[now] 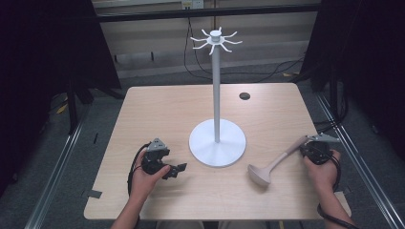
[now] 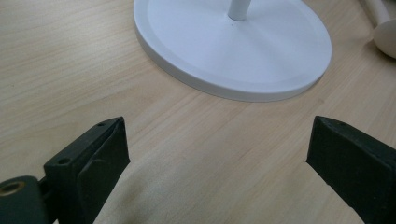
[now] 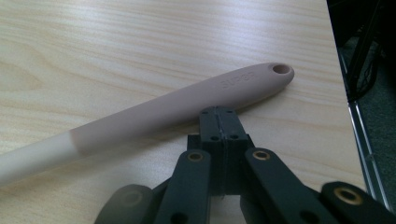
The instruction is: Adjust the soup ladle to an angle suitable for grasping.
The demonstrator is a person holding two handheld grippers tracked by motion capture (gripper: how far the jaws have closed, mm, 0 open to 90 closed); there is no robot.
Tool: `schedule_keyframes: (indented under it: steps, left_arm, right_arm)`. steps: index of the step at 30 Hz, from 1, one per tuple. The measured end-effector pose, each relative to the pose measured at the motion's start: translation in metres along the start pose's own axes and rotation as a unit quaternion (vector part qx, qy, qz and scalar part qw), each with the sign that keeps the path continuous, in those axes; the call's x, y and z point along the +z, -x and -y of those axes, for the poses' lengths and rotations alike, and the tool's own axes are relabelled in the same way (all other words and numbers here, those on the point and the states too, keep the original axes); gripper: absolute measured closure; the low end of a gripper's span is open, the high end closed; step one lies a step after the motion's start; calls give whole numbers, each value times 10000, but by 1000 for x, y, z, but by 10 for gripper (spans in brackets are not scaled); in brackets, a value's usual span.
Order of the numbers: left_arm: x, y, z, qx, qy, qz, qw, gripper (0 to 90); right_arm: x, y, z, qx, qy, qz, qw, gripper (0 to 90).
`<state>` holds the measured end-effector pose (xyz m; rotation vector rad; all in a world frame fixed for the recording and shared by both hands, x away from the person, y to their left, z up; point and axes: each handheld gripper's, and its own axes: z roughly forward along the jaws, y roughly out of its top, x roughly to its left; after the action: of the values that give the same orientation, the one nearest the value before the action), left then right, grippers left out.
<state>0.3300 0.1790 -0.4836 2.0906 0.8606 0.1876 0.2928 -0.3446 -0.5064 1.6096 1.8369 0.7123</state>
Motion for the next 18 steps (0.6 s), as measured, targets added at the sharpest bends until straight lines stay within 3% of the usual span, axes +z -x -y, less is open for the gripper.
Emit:
schedule_keyframes:
  steps: [18]
  left_arm:
    - [1,1,-1,-11,12,19,10000,52]
  right_arm:
    - [9,-2,-9,136,60,-139,9998,900]
